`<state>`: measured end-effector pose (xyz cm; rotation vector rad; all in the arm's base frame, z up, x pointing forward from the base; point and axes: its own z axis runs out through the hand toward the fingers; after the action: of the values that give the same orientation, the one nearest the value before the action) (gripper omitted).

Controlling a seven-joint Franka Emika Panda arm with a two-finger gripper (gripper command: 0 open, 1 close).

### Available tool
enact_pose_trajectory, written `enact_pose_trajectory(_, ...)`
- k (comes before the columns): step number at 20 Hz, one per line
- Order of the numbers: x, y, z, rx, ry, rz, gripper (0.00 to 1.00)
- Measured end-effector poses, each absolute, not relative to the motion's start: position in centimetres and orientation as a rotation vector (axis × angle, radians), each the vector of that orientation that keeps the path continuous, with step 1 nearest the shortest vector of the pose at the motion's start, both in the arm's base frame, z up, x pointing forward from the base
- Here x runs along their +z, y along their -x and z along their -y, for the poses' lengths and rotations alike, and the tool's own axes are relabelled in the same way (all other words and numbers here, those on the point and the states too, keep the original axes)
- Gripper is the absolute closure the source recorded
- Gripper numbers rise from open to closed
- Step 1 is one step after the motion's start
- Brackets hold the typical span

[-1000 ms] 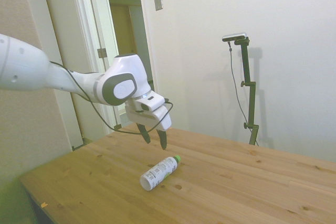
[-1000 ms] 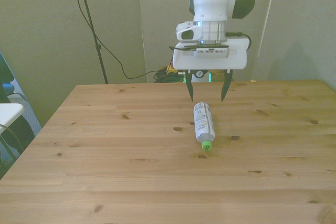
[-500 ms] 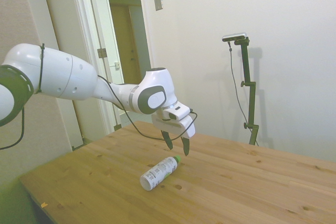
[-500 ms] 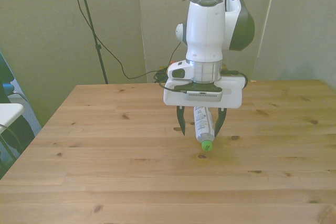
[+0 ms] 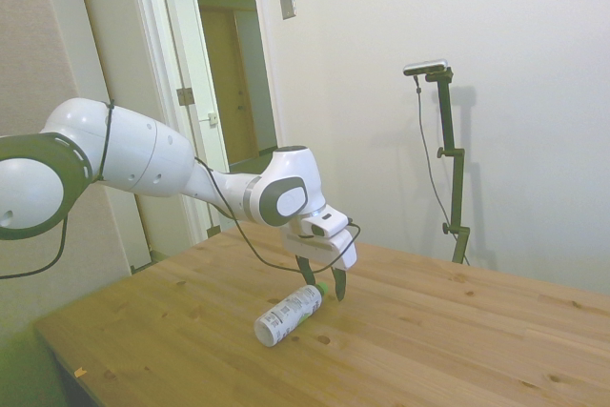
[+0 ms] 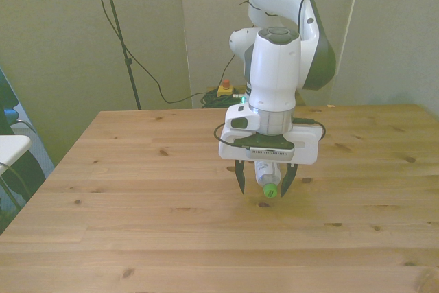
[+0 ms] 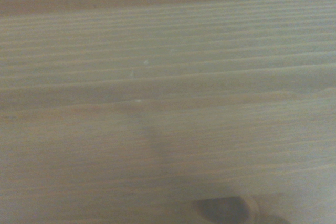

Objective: Stand the water bottle

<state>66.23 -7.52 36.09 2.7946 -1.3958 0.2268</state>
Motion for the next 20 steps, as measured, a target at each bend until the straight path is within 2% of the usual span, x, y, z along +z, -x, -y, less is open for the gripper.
enact_pose_trajectory(1, 35.89, -66.26, 7.27, 0.223, -2.794, 1.392, 1.00)
enact_pose_trajectory(20, 35.18, -65.94, 7.39, 0.203, -2.760, 1.454, 1.00)
